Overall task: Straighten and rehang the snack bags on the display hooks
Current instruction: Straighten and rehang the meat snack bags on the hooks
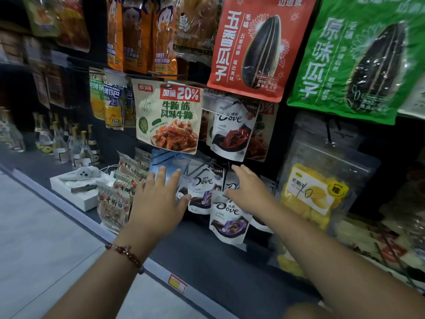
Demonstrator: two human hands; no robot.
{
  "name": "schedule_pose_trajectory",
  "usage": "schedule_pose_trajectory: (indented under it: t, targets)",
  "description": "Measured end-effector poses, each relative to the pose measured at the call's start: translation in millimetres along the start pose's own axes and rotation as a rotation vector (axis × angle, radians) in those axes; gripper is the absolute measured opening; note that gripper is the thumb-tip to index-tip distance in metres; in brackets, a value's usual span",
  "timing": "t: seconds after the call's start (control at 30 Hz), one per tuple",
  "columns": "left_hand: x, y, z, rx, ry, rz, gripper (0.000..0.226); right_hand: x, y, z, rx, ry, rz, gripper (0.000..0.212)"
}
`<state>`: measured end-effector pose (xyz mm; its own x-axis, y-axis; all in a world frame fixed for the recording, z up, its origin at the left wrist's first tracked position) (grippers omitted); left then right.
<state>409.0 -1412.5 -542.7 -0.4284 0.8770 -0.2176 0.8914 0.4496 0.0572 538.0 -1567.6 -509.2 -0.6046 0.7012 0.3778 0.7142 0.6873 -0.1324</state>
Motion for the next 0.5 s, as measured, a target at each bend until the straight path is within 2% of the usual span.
schedule_pose_trajectory:
  t: [0.2,0.37,0.5]
  targets:
    - [-8,16,9,0.053,-0.008,0.012,0.069,-23,50,-26,-0.074,0.498,0.091,0.046]
    - [-12,30,16,0.065,0.012,0.02,0.068,-56,95,-43,-0.222,0.711,0.203,0.047]
    - [-12,39,24,0.059,0.007,0.034,0.067,-69,120,-55,-0.333,0.865,0.204,0.041]
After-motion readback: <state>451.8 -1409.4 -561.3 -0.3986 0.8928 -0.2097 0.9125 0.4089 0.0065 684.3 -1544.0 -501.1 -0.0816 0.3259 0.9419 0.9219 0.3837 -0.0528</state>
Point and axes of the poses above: each hand's wrist, its own y-axis towards the middle knuckle, its own z-axis out of the palm, x = y × z, the point moved 8 cm from there along y, towards the middle knuckle, and after that the axes turned 15 degrees about x, right-handed, at the moved point
